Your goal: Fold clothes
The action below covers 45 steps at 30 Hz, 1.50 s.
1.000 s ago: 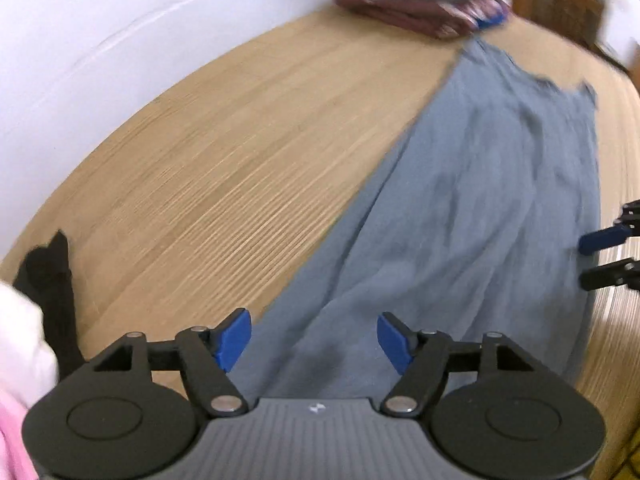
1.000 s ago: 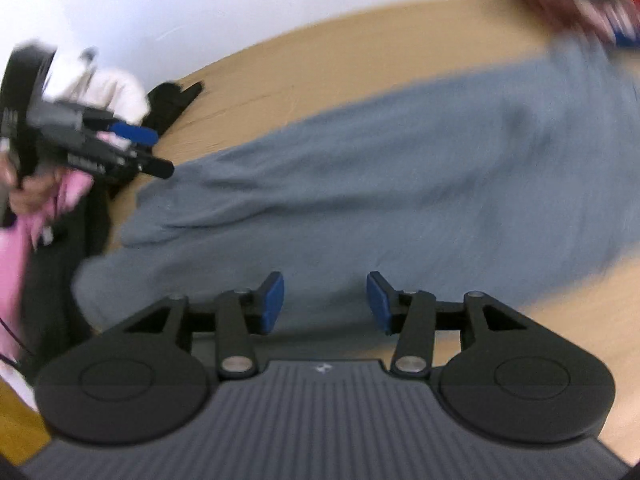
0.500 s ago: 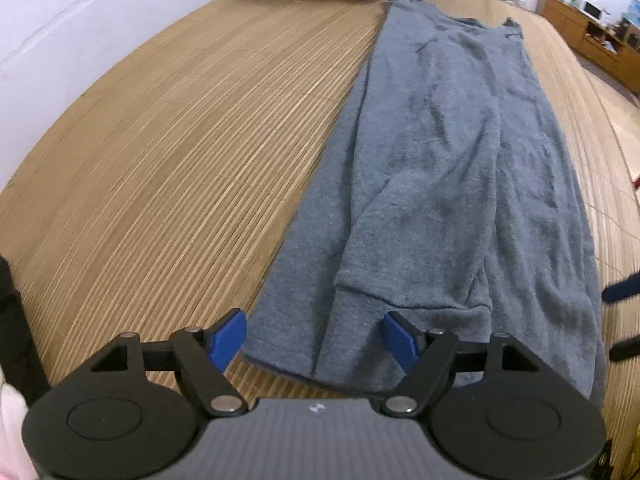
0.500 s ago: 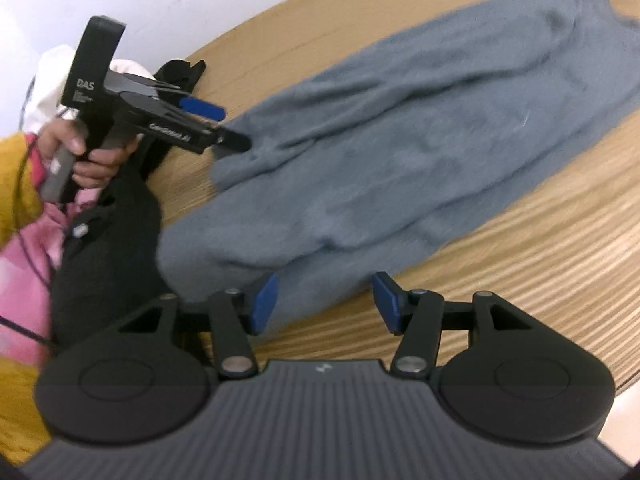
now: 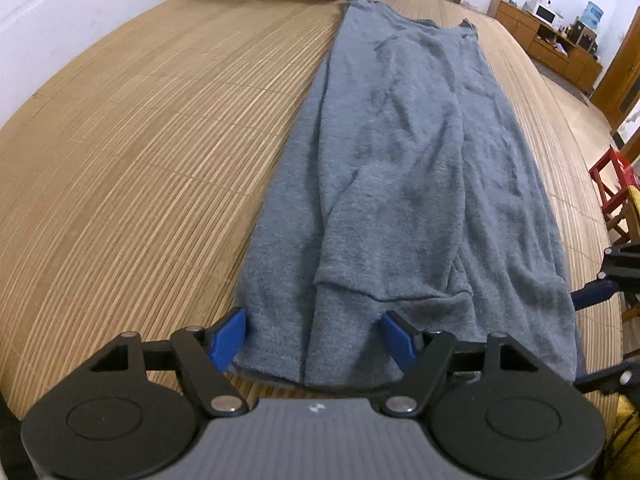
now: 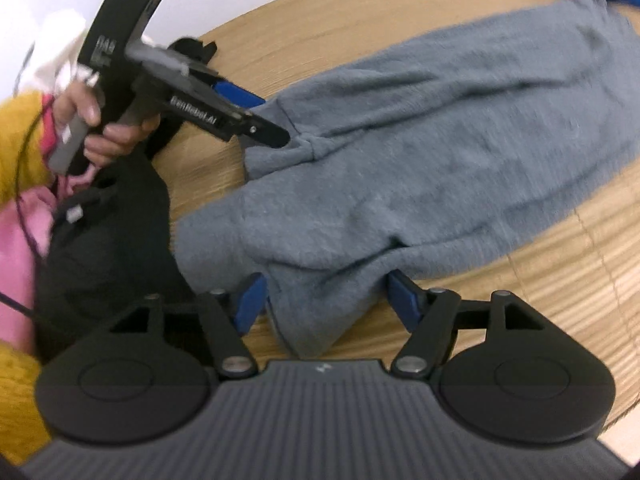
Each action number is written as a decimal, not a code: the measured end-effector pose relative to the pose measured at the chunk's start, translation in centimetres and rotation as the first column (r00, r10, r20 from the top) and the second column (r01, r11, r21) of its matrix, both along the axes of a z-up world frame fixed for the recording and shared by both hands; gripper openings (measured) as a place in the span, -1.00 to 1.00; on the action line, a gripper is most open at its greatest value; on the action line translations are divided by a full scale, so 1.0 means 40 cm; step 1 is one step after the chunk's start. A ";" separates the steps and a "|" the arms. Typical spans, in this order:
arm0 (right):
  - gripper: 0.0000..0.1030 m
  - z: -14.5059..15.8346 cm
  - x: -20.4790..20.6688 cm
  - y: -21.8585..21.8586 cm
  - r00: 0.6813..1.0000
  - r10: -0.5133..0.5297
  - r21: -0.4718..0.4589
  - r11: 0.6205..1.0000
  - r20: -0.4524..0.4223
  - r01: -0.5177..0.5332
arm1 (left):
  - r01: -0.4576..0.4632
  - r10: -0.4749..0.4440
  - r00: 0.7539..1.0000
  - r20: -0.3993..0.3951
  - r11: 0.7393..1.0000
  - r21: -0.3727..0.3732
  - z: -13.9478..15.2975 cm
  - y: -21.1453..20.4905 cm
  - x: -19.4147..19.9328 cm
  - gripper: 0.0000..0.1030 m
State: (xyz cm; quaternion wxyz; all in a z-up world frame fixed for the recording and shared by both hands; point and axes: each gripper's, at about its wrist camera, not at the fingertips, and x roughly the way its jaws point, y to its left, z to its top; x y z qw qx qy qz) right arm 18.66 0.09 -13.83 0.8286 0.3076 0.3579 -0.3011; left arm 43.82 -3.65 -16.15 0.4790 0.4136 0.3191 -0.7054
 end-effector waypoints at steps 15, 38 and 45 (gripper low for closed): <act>-0.45 -0.007 -0.002 0.010 0.999 -0.012 -0.028 1.000 0.031 0.013 | -0.057 0.059 0.997 -0.047 0.998 0.034 -0.010 0.015 -0.018 -0.43; -0.76 0.032 -0.355 -0.152 0.609 -0.438 0.472 0.874 0.661 0.116 | -0.273 0.273 0.949 -0.157 0.962 0.016 0.291 -0.193 -0.172 -0.54; -0.71 -0.013 -0.439 -0.285 0.578 -0.543 0.496 0.829 0.608 0.258 | -0.193 0.194 0.981 -0.028 0.981 0.017 0.202 -0.429 -0.302 -0.50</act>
